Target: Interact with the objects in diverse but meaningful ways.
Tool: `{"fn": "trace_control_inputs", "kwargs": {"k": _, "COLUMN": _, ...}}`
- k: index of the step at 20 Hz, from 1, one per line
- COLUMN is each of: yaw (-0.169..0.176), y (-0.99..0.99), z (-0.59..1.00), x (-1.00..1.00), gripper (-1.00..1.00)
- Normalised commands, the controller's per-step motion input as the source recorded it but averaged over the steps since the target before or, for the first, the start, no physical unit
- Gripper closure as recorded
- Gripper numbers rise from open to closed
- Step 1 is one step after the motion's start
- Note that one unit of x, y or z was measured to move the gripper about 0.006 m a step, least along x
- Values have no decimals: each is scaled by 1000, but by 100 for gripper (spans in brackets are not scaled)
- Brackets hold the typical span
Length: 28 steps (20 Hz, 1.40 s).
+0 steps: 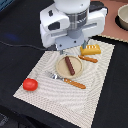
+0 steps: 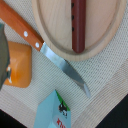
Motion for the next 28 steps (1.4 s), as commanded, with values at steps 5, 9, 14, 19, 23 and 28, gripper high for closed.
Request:
{"fn": "trace_control_inputs", "kwargs": {"k": 5, "yaw": 0, "y": 63, "z": -336, "x": 14, "gripper": -100}}
{"fn": "trace_control_inputs", "kwargs": {"k": 9, "yaw": 0, "y": 59, "z": -424, "x": 0, "gripper": -100}}
{"fn": "trace_control_inputs", "kwargs": {"k": 14, "yaw": 0, "y": 103, "z": -416, "x": 7, "gripper": -100}}
{"fn": "trace_control_inputs", "kwargs": {"k": 19, "yaw": 0, "y": 123, "z": -336, "x": 30, "gripper": -100}}
{"fn": "trace_control_inputs", "kwargs": {"k": 23, "yaw": -1, "y": 227, "z": -125, "x": 216, "gripper": -100}}
{"fn": "trace_control_inputs", "kwargs": {"k": 28, "yaw": -6, "y": 315, "z": 2, "x": 360, "gripper": 100}}
